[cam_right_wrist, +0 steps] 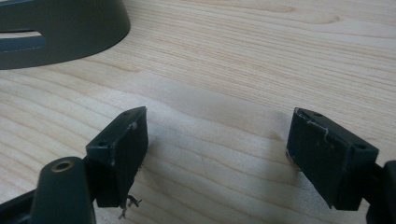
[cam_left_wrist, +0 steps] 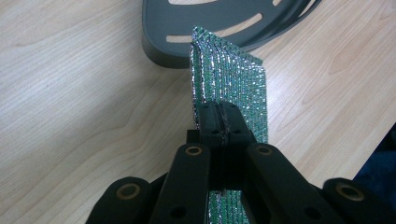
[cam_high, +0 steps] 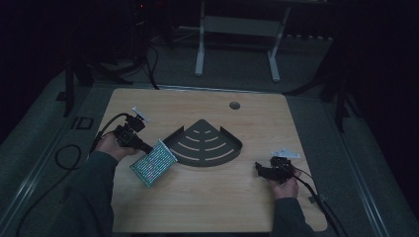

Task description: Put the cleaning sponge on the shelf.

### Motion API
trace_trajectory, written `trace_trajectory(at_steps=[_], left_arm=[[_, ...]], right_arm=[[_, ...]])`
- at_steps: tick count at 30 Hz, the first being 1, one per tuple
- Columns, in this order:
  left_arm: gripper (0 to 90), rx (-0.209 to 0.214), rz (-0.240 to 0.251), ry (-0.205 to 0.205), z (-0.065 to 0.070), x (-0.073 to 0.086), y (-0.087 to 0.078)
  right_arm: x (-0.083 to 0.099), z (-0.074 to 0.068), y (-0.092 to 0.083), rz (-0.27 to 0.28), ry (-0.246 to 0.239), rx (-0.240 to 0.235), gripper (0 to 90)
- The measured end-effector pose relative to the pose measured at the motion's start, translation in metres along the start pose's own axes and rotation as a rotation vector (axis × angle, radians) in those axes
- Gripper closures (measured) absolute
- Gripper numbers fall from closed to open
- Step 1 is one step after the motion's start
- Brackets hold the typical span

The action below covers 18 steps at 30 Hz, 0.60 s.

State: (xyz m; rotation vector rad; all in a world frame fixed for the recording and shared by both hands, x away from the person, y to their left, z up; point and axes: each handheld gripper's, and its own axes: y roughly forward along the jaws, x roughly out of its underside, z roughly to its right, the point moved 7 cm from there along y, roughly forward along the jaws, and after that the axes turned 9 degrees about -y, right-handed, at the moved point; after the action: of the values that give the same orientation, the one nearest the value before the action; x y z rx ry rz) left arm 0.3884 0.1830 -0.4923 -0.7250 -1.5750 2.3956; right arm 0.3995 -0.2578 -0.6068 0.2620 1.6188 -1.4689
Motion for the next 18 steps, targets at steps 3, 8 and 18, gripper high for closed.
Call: trace_trajectory(at_steps=[3,8,18], left_arm=[[90.0,-0.001,-0.001,0.002,0.001,-0.003,-0.001],[90.0,-0.006,0.0,0.002,0.002,-0.006,-0.002],[90.0,-0.027,0.001,0.009,0.005,-0.014,-0.009]], right_arm=[[0.0,0.0,0.0,0.0,0.0,0.0,20.0],[0.0,0.0,0.0,0.0,0.0,0.0,20.0],[0.0,0.0,0.0,0.0,0.0,-0.001,19.9]])
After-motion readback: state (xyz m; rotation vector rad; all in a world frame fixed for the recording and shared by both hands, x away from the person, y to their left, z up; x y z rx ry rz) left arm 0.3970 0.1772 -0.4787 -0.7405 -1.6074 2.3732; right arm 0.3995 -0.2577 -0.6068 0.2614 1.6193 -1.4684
